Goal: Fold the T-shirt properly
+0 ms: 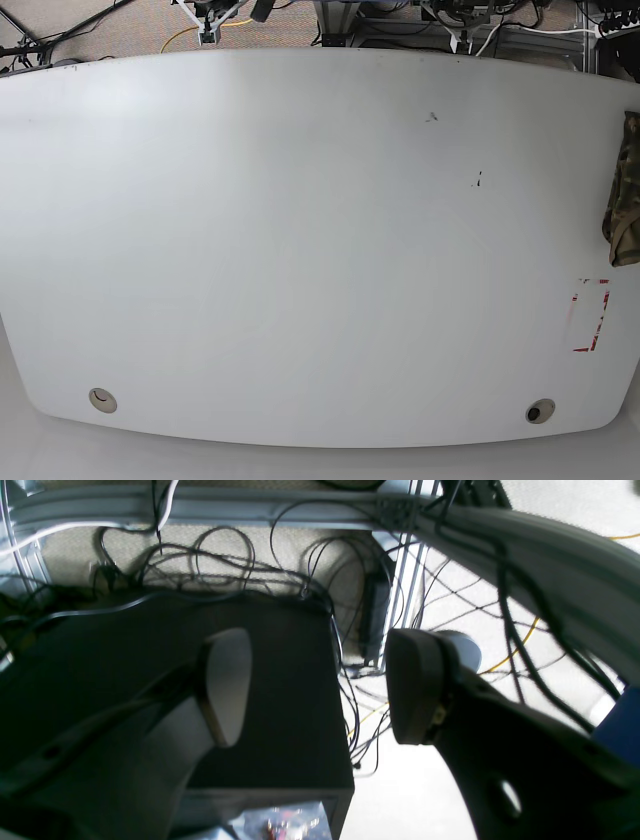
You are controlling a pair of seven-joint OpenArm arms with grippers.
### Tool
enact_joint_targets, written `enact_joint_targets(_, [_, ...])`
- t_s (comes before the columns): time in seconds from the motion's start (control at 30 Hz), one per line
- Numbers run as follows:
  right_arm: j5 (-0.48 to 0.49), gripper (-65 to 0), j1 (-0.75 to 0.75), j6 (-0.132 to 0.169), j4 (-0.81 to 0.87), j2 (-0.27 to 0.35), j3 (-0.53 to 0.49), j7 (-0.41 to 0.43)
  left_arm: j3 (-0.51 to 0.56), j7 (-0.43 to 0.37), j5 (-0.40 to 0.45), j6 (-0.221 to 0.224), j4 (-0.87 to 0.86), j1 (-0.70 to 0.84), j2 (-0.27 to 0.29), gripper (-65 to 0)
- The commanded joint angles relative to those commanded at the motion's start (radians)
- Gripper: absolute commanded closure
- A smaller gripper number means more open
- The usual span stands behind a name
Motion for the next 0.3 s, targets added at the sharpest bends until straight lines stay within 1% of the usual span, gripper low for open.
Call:
enact_joint_targets(0.07, [0.000, -8.6, 0.000, 0.000, 0.002, 0.000, 0.000, 0.000, -0.002, 0.000, 0.000, 0.000, 0.000, 0.000, 0.000, -38.9])
enact_joint_targets(0.17, [0.000, -8.6, 0.000, 0.008, 0.002, -0.002, 0.000, 0.002, -0.002, 0.000, 0.000, 0.000, 0.000, 0.000, 0.000, -38.9])
enact_joint_targets(0.3, [0.000, -8.6, 0.000, 0.008, 0.005, -0.002, 0.000, 0.002, 0.000, 0.000, 0.000, 0.000, 0.000, 0.002, 0.008, -38.9])
